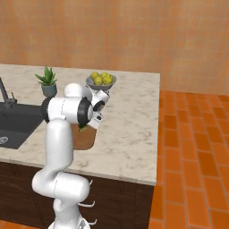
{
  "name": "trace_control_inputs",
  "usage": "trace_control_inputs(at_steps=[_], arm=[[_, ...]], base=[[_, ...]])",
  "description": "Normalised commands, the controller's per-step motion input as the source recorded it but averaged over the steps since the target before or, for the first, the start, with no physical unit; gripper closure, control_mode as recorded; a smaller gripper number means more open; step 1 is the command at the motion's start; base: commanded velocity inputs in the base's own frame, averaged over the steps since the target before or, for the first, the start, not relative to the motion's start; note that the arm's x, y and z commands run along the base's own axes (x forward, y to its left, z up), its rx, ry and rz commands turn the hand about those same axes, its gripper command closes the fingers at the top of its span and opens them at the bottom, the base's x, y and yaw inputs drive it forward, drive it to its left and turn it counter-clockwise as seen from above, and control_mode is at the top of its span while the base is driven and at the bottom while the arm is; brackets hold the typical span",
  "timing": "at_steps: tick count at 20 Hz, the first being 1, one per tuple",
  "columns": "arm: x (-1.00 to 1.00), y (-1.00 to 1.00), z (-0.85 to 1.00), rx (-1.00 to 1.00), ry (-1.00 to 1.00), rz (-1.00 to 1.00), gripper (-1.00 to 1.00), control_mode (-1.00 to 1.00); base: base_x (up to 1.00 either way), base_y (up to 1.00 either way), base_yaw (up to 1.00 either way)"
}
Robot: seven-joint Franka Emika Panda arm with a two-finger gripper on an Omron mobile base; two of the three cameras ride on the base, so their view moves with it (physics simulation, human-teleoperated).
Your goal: Pick up the sponge from the counter and clean the cutting board by briefly scrubbing or pressing down on the cutting board. Once finished, release the sponge.
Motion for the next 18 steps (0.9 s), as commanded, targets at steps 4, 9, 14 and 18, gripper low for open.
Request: trace_control_inputs(at_steps=[4,9,14,18], arm=[[-0.94,0.0,0.01,0.05,-0.1,0.0,1.0,-1.0],[-0.53,0.36,0.06,0.08,-0.04,0.0,1.0,-1.0],[-0.02,0.68,0.0,0.02,-0.02,-0.01,1.0,-1.0],[0.0,0.02,-0.09,-0.01,-0.04,-0.09,1.0,-1.0]], base=[[0.0,0.0,0.0],[0.0,0.0,0.0],[0.0,0.0,0.0],[0.0,0.0,0.0]])
